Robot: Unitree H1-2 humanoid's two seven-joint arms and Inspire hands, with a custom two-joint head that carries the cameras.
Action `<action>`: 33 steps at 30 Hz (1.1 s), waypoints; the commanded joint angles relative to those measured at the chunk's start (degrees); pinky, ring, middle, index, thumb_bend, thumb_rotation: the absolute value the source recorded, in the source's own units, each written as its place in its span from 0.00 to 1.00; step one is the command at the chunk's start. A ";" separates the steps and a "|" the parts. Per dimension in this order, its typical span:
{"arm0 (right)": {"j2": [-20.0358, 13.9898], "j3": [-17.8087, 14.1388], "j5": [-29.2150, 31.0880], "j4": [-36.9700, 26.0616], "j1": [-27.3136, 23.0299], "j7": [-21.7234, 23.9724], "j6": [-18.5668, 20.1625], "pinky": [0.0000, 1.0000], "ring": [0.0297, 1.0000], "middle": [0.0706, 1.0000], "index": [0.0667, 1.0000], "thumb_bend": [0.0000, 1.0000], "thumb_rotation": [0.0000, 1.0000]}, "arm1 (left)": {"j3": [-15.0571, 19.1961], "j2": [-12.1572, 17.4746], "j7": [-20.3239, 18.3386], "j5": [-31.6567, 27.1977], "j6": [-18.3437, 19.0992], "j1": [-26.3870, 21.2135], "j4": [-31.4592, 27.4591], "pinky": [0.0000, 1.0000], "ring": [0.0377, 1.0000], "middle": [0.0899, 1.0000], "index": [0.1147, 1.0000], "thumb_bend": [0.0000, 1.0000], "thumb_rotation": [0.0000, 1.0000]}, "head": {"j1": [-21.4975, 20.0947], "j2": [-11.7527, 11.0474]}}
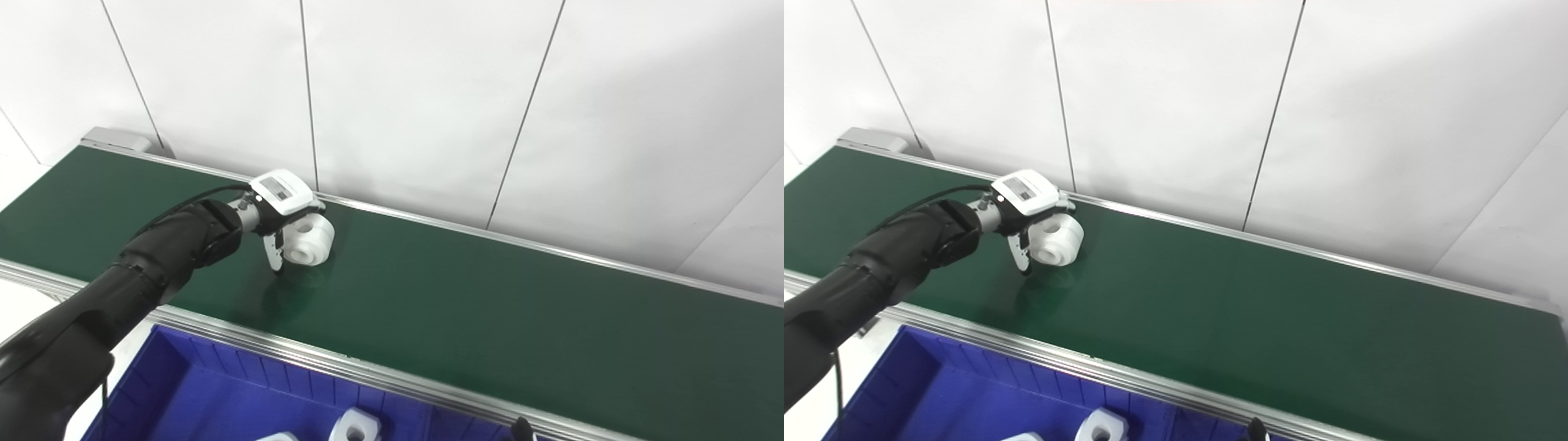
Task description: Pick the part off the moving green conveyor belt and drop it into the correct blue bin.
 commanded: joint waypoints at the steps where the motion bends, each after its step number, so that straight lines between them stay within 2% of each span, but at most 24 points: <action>1: 0.90 0.60 -0.28 -2.24 0.56 0.64 -0.77 1.00 0.98 0.99 0.99 0.85 1.00 | 0.10 0.51 1.34 -0.56 -0.08 -2.41 0.11 0.88 0.89 0.87 0.82 1.00 0.33 | -0.18 0.17; 3: 0.94 0.70 -0.44 -2.38 0.55 0.70 -0.75 1.00 0.98 0.99 0.99 0.85 1.00 | -0.09 -0.05 1.36 -1.10 0.05 -1.90 0.23 0.88 0.88 0.86 0.78 1.00 0.29 | -0.28 0.21; 7: 1.19 0.80 -0.57 -2.53 0.56 0.58 -0.60 1.00 0.98 0.99 0.99 0.88 1.00 | -0.02 -1.38 3.12 -2.66 -0.35 -1.13 1.46 0.81 0.82 0.80 0.73 1.00 0.28 | -0.51 0.25; 8: 1.28 0.82 -0.64 -2.56 0.56 0.52 -0.50 1.00 0.97 0.99 0.99 0.89 1.00 | 0.14 -1.66 3.80 -3.19 -0.47 -0.98 1.81 0.71 0.75 0.75 0.69 0.96 0.23 | -0.51 0.25; 10: 1.45 0.82 -1.06 -2.57 0.57 0.36 -0.53 1.00 0.97 0.98 0.99 0.89 1.00 | 1.71 -2.77 5.29 -6.48 -1.64 -0.28 2.59 0.63 0.68 0.70 0.65 0.89 0.15 | -0.62 0.27; 11: 1.49 0.82 -1.17 -2.55 0.57 0.33 -0.66 1.00 0.97 0.98 0.99 0.89 1.00 | 2.28 -3.22 6.86 -7.79 -3.06 -0.04 3.13 0.55 0.61 0.65 0.61 0.85 0.08 | -0.72 0.28; 12: 1.54 0.81 -1.31 -2.57 0.59 0.31 -0.70 1.00 0.97 0.98 0.98 0.89 1.00 | 2.56 -3.52 8.21 -8.64 -4.19 0.08 3.58 0.48 0.54 0.58 0.50 0.65 0.06 | -0.80 0.29; 14: 1.54 0.80 -1.47 -2.56 0.60 0.33 -0.80 1.00 0.97 0.98 0.98 0.89 1.00 | 2.64 -3.74 9.83 -9.14 -5.40 0.10 3.98 0.43 0.50 0.49 0.44 0.56 0.02 | -0.80 0.29; 16: 1.50 0.79 -1.81 -2.70 0.62 0.31 -0.61 1.00 0.96 0.98 0.98 0.89 1.00 | 3.06 -3.96 10.38 -10.09 -6.13 0.12 3.86 0.42 0.49 0.47 0.41 0.52 0.00 | -0.91 0.37; 26: 1.48 1.30 -1.49 -2.96 0.74 0.66 -0.33 1.00 0.96 0.98 0.99 0.87 1.00 | 3.06 -3.03 8.94 -10.57 -7.54 -0.79 1.66 0.40 0.47 0.44 0.42 0.52 0.00 | -0.88 0.48; 30: 1.48 1.49 -1.33 -3.16 0.76 0.69 0.06 1.00 0.96 0.98 0.98 0.86 1.00 | 3.45 -1.37 8.47 -10.51 -8.43 -0.37 -0.95 0.41 0.48 0.45 0.42 0.52 0.00 | -0.35 0.98; 33: 1.43 1.54 -1.00 -3.45 0.74 0.73 0.29 1.00 0.96 0.98 0.98 0.85 1.00 | 4.89 0.16 8.95 -11.85 -10.46 0.67 -4.31 0.38 0.45 0.44 0.43 0.52 0.00 | 0.42 1.51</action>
